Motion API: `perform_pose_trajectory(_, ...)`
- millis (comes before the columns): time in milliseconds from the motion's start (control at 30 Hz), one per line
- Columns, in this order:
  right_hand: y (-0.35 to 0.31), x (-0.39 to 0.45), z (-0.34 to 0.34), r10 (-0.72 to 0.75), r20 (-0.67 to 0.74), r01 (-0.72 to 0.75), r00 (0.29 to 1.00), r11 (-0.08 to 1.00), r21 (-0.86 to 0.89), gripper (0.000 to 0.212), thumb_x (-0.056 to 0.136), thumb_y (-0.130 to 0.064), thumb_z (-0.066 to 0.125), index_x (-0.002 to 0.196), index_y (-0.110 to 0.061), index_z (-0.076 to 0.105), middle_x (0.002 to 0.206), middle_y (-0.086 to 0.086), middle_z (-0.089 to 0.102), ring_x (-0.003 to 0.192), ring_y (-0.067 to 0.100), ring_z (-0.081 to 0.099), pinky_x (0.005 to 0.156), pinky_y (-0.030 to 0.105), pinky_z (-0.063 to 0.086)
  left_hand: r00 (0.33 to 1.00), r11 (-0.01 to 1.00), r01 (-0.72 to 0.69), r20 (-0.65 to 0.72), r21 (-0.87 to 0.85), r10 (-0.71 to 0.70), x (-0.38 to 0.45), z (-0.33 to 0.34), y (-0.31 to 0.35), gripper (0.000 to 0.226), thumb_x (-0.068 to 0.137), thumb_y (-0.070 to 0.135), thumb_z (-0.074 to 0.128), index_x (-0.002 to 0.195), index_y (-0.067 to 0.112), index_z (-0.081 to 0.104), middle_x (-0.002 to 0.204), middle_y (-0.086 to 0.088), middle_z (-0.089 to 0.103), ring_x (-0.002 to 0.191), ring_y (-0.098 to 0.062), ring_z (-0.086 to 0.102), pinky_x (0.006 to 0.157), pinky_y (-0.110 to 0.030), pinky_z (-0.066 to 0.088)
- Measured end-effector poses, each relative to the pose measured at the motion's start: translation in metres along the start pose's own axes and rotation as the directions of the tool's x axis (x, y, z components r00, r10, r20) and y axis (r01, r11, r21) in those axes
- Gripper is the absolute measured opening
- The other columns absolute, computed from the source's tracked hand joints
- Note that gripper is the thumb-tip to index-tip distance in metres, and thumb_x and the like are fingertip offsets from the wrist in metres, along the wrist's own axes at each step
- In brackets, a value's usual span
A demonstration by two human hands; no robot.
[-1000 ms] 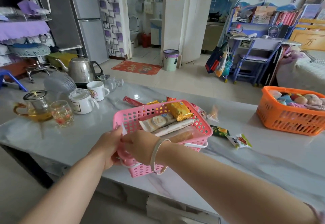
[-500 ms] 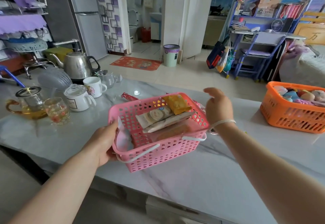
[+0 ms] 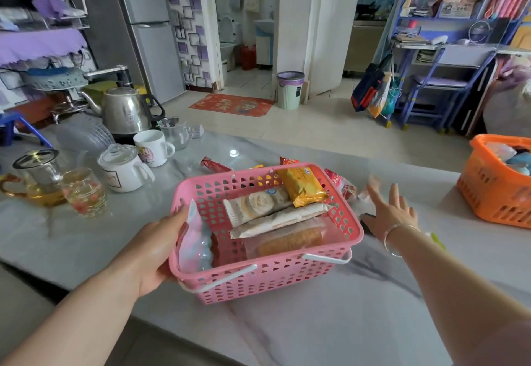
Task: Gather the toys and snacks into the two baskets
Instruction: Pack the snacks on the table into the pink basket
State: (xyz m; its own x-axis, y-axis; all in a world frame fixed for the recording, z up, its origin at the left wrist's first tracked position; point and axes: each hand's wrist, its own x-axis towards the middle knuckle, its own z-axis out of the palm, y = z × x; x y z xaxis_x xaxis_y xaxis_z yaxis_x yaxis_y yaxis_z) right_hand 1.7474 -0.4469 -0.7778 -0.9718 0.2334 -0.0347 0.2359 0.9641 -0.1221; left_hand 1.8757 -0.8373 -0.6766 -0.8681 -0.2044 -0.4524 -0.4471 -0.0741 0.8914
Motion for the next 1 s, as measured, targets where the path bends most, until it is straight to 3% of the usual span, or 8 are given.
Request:
perform_pose_trajectory(133, -0.007, 0.031, 0.004, -0.017, -0.032, 0.018, 0.999, 1.0, 0.022, 0.073, 0.09, -0.048, 0.052, 0.144, -0.051, 0.002, 0.155, 0.007, -0.023, 0.141, 0.038, 0.02, 0.112, 0.049, 0.024, 1.0, 1.0, 0.007, 0.011, -0.003, -0.007, 0.007, 0.003, -0.002, 0.047, 0.097, 0.05, 0.05, 0.113, 0.01, 0.069, 0.101, -0.018, 0.076, 0.098, -0.04, 0.072, 0.1, -0.06, 0.047)
perform_pose_trajectory(233, -0.007, 0.045, 0.018, -0.003, 0.036, 0.0, 0.999, 0.996, 0.09, 0.065, 0.088, -0.046, 0.054, 0.14, -0.055, 0.016, 0.156, 0.004, -0.021, 0.132, 0.039, 0.037, 0.104, 0.046, 0.039, 1.0, 1.0, 0.015, 0.003, -0.024, -0.015, 0.012, 0.005, -0.001, 0.046, 0.098, 0.049, 0.05, 0.114, 0.011, 0.069, 0.103, -0.017, 0.076, 0.099, -0.039, 0.071, 0.102, -0.06, 0.046)
perform_pose_trajectory(300, -0.005, 0.047, 0.026, -0.005, 0.044, -0.001, 0.999, 0.99, 0.143, 0.055, 0.087, -0.035, 0.057, 0.134, -0.05, 0.033, 0.156, 0.003, -0.006, 0.116, 0.04, 0.053, 0.093, 0.046, 0.049, 1.0, 1.0, 0.012, 0.004, -0.02, -0.012, 0.014, 0.006, -0.001, 0.046, 0.098, 0.048, 0.05, 0.116, 0.011, 0.069, 0.103, -0.017, 0.076, 0.1, -0.039, 0.071, 0.102, -0.06, 0.046)
perform_pose_trajectory(400, -0.004, 0.047, 0.026, 0.036, -0.069, -0.024, 0.997, 0.986, 0.167, 0.048, 0.087, -0.014, 0.052, 0.13, -0.033, 0.049, 0.146, 0.007, 0.024, 0.096, 0.036, 0.062, 0.08, 0.042, 0.053, 1.0, 1.0, 0.004, 0.008, -0.006, -0.004, 0.014, 0.008, 0.0, 0.047, 0.097, 0.05, 0.051, 0.114, 0.01, 0.07, 0.102, -0.017, 0.076, 0.099, -0.039, 0.071, 0.101, -0.058, 0.047)
perform_pose_trajectory(567, -0.011, 0.025, 0.002, 0.096, -0.27, -0.001, 0.958, 0.943, 0.331, 0.045, 0.088, -0.012, 0.048, 0.132, -0.02, 0.05, 0.138, 0.014, 0.045, 0.1, 0.041, 0.058, 0.076, 0.037, 0.044, 1.0, 1.0, 0.003, 0.005, -0.012, -0.003, 0.005, 0.01, 0.004, 0.047, 0.096, 0.048, 0.053, 0.111, 0.007, 0.07, 0.099, -0.017, 0.077, 0.098, -0.038, 0.072, 0.096, -0.051, 0.052)
perform_pose_trajectory(733, -0.035, -0.016, -0.062, 0.046, -0.553, 0.254, 0.832, 0.854, 0.453, 0.035, 0.085, -0.03, 0.048, 0.118, -0.021, 0.056, 0.11, 0.011, 0.062, 0.09, 0.037, 0.06, 0.071, 0.034, 0.045, 1.0, 1.0, -0.005, 0.013, -0.004, 0.005, -0.011, 0.01, 0.011, 0.047, 0.097, 0.049, 0.051, 0.111, 0.008, 0.069, 0.094, -0.015, 0.078, 0.091, -0.036, 0.073, 0.09, -0.05, 0.054)
perform_pose_trajectory(900, -0.082, -0.102, -0.135, -0.074, -0.69, 0.592, 0.72, 0.586, 0.554, 0.023, 0.083, -0.015, 0.068, 0.106, -0.012, 0.068, 0.125, 0.008, 0.061, 0.092, 0.019, 0.062, 0.078, 0.03, 0.051, 1.0, 1.0, -0.019, 0.003, 0.01, 0.019, -0.034, 0.005, 0.015, 0.047, 0.096, 0.052, 0.052, 0.108, 0.009, 0.069, 0.092, -0.015, 0.078, 0.09, -0.037, 0.073, 0.093, -0.056, 0.053)
perform_pose_trajectory(1000, -0.125, -0.169, -0.157, -0.279, -0.636, 0.686, 0.719, 0.43, 0.587, 0.027, 0.083, -0.016, 0.068, 0.11, -0.02, 0.067, 0.126, -0.005, 0.058, 0.092, 0.013, 0.065, 0.081, 0.028, 0.056, 1.0, 0.999, -0.007, -0.013, 0.04, 0.008, -0.045, 0.002, 0.014, 0.048, 0.099, 0.051, 0.047, 0.115, 0.011, 0.066, 0.096, -0.016, 0.077, 0.092, -0.039, 0.072, 0.092, -0.06, 0.053)
